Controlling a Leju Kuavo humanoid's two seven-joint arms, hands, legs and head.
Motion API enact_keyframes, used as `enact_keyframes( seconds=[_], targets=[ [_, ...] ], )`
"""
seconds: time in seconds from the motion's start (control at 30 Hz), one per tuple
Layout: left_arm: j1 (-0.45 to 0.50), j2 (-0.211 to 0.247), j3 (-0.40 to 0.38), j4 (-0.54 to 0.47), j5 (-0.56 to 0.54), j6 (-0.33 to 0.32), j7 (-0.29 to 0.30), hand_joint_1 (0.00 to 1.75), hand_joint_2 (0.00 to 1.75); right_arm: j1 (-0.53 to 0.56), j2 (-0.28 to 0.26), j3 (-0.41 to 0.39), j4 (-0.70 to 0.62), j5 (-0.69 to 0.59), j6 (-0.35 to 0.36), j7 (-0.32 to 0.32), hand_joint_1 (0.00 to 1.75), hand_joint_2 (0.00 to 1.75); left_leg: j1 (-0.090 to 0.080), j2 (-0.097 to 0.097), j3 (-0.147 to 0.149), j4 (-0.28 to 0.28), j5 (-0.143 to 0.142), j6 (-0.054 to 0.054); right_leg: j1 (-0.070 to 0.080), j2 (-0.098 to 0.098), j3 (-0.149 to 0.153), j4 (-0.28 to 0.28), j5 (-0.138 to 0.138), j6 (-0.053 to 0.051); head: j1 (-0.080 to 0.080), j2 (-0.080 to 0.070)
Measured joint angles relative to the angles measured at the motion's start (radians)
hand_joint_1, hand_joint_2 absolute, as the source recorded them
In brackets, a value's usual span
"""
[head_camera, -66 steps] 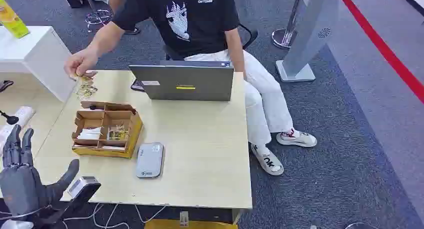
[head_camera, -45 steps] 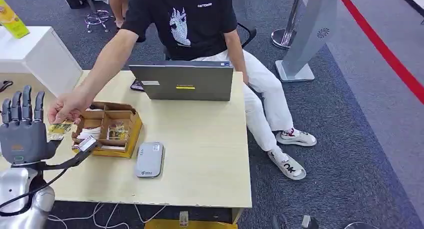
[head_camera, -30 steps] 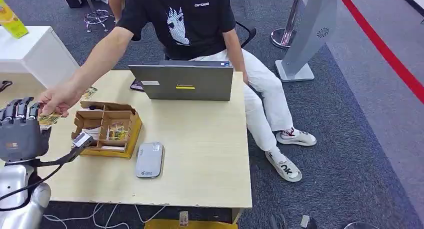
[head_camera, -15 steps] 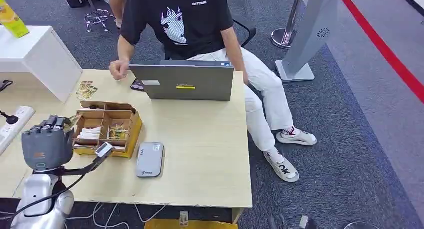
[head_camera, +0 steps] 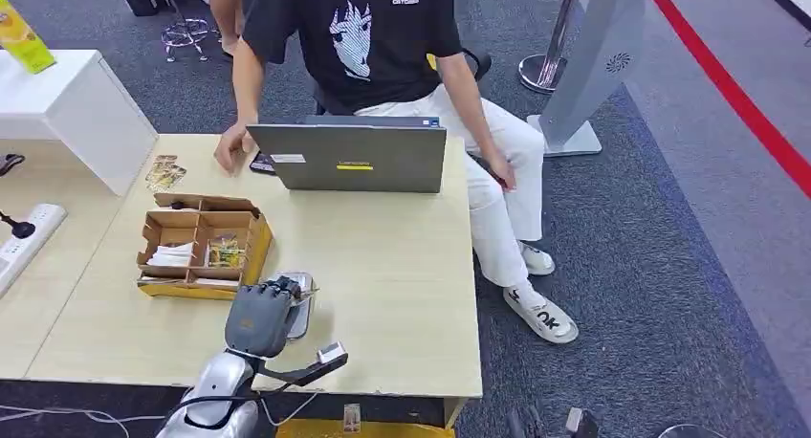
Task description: Pass the card to the sensor for recognition and then transmit it.
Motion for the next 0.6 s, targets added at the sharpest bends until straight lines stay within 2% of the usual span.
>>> enact_keyframes(
  seconds=[0.6],
  targets=[
    [-0.018,-0.010,-0.014,0.055,0.002,-0.002,0.000,1.75,1.75,0.000,0.000,0.003,0.000,-0.001,0.000,0.000,0.00,1.75,0.000,0.000,0.000,0.000,0.000,0.000,0.000,0.000,0.000,0.000,0.000,0.000,0.000,0.000]
  ],
)
